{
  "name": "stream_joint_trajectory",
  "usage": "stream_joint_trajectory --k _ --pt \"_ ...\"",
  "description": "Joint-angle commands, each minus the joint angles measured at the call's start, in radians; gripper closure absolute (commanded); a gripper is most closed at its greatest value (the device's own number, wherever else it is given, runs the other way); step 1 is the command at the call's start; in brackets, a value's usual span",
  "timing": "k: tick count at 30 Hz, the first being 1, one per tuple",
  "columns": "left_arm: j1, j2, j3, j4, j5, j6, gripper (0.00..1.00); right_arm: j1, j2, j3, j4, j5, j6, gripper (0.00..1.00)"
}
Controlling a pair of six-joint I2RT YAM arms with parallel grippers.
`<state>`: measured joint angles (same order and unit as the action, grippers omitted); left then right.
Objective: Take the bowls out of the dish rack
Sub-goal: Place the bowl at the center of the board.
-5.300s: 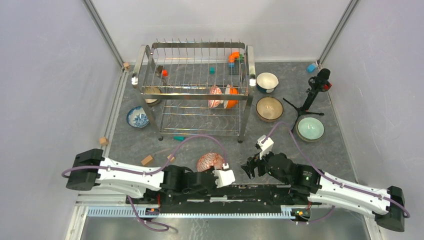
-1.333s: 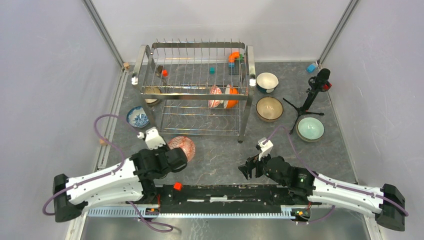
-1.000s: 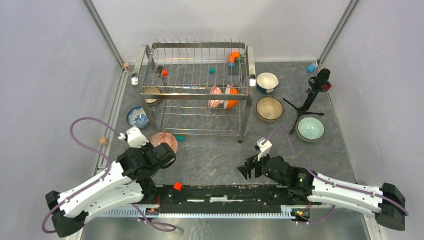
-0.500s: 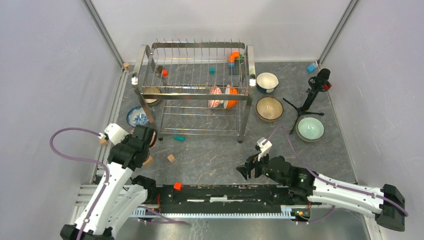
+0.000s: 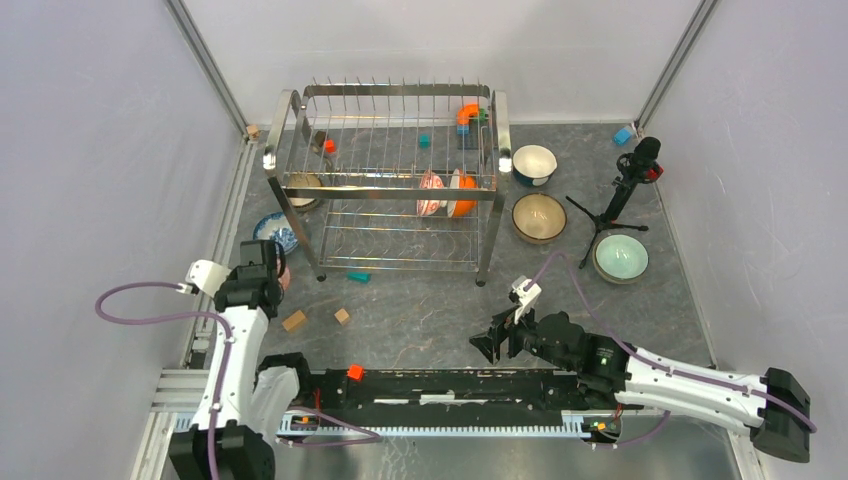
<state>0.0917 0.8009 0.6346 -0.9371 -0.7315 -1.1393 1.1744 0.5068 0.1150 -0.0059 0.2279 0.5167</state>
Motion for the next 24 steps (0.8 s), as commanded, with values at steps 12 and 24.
stream_joint_trajectory --k 12,24 --pt "0.163 0.113 -0.077 0.186 0.12 -0.031 0.96 0.001 -0.019 -0.015 0.046 -0.021 0.007 0.15" --pt "0.168 0.189 -0.107 0.201 0.179 -0.056 0.86 0.002 -0.056 -0.008 0.009 0.0 0.007 0.15"
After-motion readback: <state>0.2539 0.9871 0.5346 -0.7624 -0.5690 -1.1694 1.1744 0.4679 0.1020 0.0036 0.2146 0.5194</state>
